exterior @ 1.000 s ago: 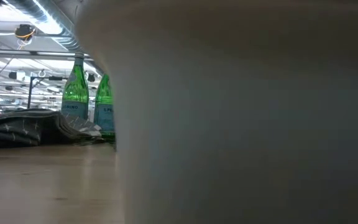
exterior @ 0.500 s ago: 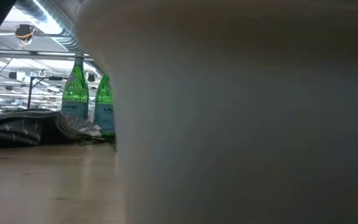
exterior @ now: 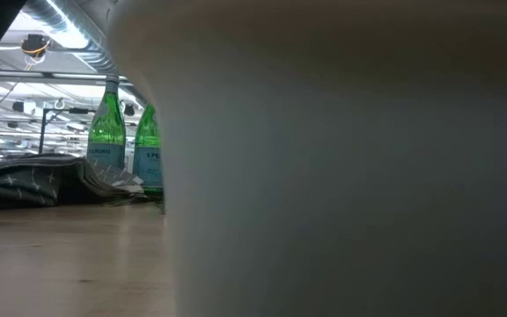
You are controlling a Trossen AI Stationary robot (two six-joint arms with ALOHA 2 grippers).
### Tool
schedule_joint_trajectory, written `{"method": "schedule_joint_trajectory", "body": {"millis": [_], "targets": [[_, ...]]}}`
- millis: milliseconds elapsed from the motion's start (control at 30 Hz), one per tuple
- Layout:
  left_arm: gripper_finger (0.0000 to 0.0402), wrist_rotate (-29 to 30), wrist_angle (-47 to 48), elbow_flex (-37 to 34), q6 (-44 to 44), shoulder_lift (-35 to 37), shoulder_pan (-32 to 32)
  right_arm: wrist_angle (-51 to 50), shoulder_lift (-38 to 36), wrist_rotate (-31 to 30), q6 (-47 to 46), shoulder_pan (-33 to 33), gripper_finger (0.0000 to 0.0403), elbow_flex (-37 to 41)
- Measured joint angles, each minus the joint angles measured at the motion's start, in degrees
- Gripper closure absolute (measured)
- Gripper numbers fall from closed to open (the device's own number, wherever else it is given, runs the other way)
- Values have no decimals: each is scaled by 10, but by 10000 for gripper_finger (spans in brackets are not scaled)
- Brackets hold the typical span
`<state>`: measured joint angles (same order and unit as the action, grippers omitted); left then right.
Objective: Sort silverware
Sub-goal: Put the spoon into the silverware tray
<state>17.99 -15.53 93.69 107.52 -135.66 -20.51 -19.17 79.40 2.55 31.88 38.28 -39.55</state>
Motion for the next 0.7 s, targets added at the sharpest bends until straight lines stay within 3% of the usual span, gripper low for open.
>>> {"method": "schedule_joint_trajectory", "body": {"millis": [367, 533, 700], "targets": [[300, -6, -85, -1, -96, 23, 3, 40, 6, 35, 35, 0, 308, 0], [300, -9, -27, -4, -178, 64, 12, 41, 43, 30, 45, 0, 308, 0], [300, -9, 99, -4, -241, 112, 19, 52, 84, 3, 44, 0, 308, 0]]}}
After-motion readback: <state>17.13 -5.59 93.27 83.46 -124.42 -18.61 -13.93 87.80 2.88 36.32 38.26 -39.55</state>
